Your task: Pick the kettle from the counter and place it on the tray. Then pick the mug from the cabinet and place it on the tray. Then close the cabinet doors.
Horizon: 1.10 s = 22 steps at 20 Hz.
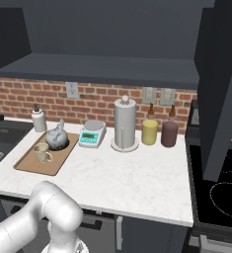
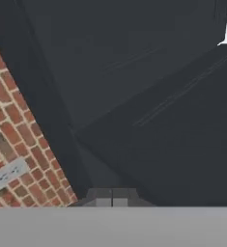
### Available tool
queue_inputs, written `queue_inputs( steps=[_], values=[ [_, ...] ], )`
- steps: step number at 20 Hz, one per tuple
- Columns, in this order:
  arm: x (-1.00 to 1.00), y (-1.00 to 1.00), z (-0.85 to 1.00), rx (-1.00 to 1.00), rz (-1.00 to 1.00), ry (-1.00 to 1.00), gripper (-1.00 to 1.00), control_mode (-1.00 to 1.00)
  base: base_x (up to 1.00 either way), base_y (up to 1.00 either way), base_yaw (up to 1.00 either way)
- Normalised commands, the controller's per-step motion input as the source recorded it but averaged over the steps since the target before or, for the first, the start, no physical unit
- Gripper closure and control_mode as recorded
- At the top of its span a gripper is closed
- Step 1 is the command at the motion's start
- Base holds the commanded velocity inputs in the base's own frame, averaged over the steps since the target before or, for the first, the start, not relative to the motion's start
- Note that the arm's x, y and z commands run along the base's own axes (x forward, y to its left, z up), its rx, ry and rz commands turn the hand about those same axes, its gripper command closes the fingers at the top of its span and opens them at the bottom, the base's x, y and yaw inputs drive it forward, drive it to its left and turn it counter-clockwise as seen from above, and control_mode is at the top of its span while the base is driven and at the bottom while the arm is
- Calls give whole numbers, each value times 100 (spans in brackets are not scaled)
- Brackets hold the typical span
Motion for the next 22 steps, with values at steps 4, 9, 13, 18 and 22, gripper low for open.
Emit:
queue_inputs(
  steps=[4, 9, 13, 18, 22],
  values=[
    [0, -14, 55, 0, 0, -39, 100, -100, 0, 0, 0],
    [0, -8, 12, 0, 0, -19, 100, -100, 0, 0, 0],
    [0, -16, 0, 1, 0, -4, 100, -100, 0, 0, 0],
    [0, -31, 35, 9, 0, -7, 100, -100, 0, 0, 0],
    [0, -42, 39, 10, 0, -5, 100, -100, 0, 0, 0]
  ],
)
